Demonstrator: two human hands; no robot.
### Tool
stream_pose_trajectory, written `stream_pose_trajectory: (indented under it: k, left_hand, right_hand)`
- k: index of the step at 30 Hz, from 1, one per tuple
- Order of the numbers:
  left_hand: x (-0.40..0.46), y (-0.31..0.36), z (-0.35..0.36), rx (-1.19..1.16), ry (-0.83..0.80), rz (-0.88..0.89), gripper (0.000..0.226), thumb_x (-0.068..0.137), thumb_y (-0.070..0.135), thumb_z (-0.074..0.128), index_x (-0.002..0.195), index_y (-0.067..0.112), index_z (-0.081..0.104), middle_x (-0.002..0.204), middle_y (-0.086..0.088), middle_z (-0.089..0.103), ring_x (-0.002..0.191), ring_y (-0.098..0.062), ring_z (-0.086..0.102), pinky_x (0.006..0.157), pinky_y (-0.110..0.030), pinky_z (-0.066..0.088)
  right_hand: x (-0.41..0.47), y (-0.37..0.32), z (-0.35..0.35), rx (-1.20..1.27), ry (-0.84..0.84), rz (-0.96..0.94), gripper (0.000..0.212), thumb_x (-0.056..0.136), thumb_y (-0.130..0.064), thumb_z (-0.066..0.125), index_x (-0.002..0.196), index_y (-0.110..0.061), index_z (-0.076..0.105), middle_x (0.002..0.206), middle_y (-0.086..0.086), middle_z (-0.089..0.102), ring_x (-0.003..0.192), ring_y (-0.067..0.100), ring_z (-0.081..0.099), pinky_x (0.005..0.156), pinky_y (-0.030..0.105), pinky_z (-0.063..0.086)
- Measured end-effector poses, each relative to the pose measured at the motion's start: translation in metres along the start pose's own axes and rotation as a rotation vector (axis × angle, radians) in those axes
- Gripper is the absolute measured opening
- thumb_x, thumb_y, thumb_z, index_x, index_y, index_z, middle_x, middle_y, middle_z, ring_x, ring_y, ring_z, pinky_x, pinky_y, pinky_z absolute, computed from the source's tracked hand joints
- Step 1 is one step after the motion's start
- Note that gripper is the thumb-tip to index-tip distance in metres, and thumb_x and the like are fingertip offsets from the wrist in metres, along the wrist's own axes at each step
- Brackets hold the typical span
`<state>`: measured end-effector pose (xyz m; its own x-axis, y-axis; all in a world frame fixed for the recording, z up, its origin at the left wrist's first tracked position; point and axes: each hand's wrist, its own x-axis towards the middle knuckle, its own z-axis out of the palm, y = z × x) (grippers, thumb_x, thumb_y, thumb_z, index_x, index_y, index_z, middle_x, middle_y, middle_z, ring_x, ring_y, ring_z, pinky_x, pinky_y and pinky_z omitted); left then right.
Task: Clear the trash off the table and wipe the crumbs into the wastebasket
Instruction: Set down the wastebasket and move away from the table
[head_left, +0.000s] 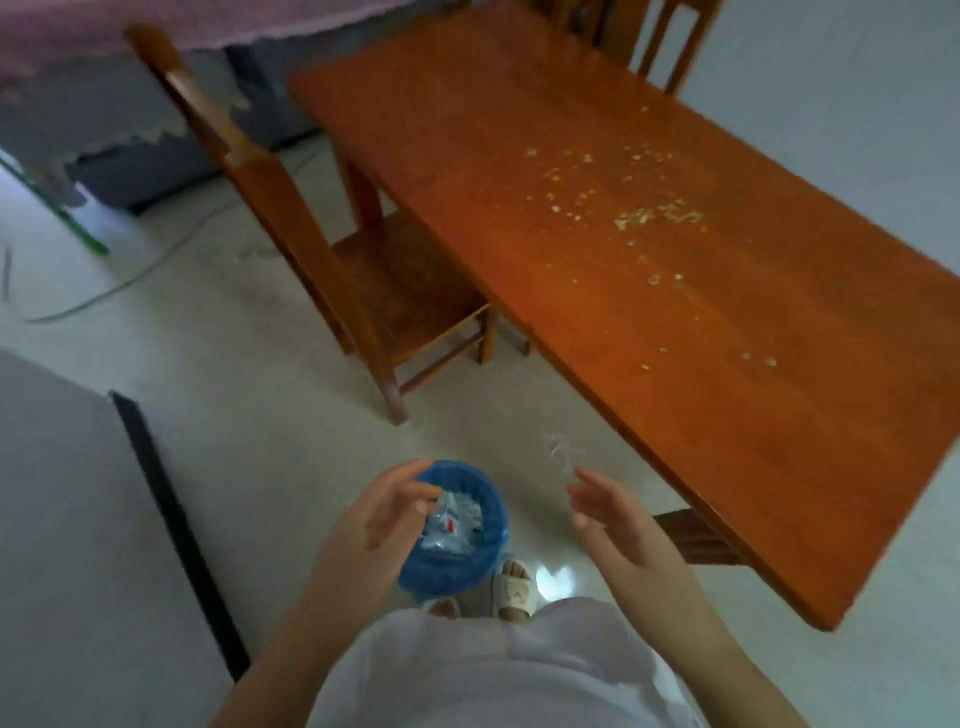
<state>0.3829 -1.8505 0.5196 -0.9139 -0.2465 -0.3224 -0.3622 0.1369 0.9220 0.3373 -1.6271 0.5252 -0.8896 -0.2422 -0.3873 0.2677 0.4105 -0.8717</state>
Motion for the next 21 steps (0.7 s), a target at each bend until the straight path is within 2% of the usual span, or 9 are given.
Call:
stream_pose_trajectory:
  k: [4,7,9,11,12,14,17,20,21]
  left_hand:
    - [-0.002,0.008,0.002,-0.022,-0.203,0.028,0.033,0.078,0.024,0.062,0.097,0.050,0.066,0.096,0.018,0.072,0.081,0.005,0.069,0.078,-0.011,0.052]
    - [0.005,0.008,-0.001,-0.020,-0.285,0.034,0.033,0.065,0.033,0.063,0.087,0.057,0.069,0.091,0.012,0.075,0.075,-0.002,0.071,0.075,-0.015,0.054]
    - [0.010,0.004,0.004,0.020,-0.318,0.071,0.033,0.081,0.017,0.063,0.093,0.047,0.069,0.089,0.012,0.074,0.077,-0.003,0.070,0.073,-0.010,0.052]
    - [0.012,-0.001,0.014,0.055,-0.387,0.075,0.039,0.091,-0.003,0.051,0.100,0.032,0.062,0.085,0.010,0.074,0.080,-0.007,0.069,0.069,-0.005,0.050]
    - [0.010,0.001,0.020,0.083,-0.431,0.073,0.039,0.092,-0.005,0.047,0.102,0.030,0.060,0.085,0.009,0.074,0.081,-0.006,0.068,0.068,-0.004,0.049]
    - [0.009,0.008,0.033,0.139,-0.510,0.090,0.040,0.092,-0.005,0.046,0.103,0.031,0.059,0.089,0.011,0.073,0.081,-0.003,0.068,0.065,-0.005,0.049]
    - [0.008,0.017,0.065,0.193,-0.607,0.129,0.040,0.092,-0.003,0.048,0.102,0.033,0.059,0.091,0.012,0.072,0.082,-0.004,0.067,0.058,-0.005,0.050]
    - [0.001,0.027,0.099,0.227,-0.711,0.147,0.037,0.092,0.001,0.048,0.101,0.036,0.059,0.093,0.019,0.069,0.082,0.004,0.066,0.068,-0.002,0.048]
    - [-0.003,0.030,0.114,0.241,-0.741,0.147,0.037,0.092,0.002,0.049,0.101,0.036,0.059,0.092,0.017,0.070,0.083,0.003,0.067,0.071,-0.003,0.048]
  right_hand:
    - [-0.042,0.010,0.003,0.114,0.260,0.063,0.034,0.090,-0.019,0.055,0.116,-0.039,0.048,0.117,-0.013,0.059,0.106,-0.004,0.054,0.072,-0.001,0.042]
    - [-0.068,0.020,0.010,0.201,0.446,0.107,0.032,0.090,-0.017,0.054,0.115,-0.036,0.050,0.117,-0.007,0.061,0.108,0.005,0.057,0.081,0.014,0.047]
    - [-0.082,0.024,0.012,0.252,0.547,0.132,0.031,0.090,-0.015,0.053,0.112,-0.036,0.049,0.114,-0.009,0.060,0.106,0.006,0.057,0.083,0.020,0.049]
    - [-0.097,0.029,0.014,0.318,0.622,0.145,0.030,0.091,-0.014,0.051,0.106,-0.040,0.048,0.109,-0.014,0.058,0.102,0.003,0.057,0.074,0.016,0.052]
    - [-0.105,0.032,0.014,0.342,0.662,0.154,0.030,0.091,-0.015,0.051,0.104,-0.041,0.048,0.108,-0.016,0.057,0.101,0.003,0.057,0.072,0.016,0.052]
    - [-0.120,0.039,0.013,0.364,0.740,0.183,0.031,0.091,-0.016,0.051,0.105,-0.043,0.048,0.111,-0.015,0.057,0.104,0.003,0.056,0.080,0.021,0.049]
    - [-0.146,0.053,0.004,0.414,0.863,0.218,0.029,0.091,-0.023,0.051,0.111,-0.044,0.046,0.114,-0.016,0.056,0.106,0.001,0.054,0.084,0.019,0.044]
    - [-0.169,0.066,-0.010,0.455,0.965,0.251,0.028,0.089,-0.028,0.053,0.111,-0.045,0.047,0.116,-0.014,0.058,0.107,0.003,0.056,0.092,0.028,0.046]
    - [-0.178,0.069,-0.016,0.477,0.996,0.259,0.028,0.085,-0.037,0.057,0.111,-0.046,0.048,0.116,-0.013,0.059,0.107,0.005,0.056,0.095,0.033,0.047]
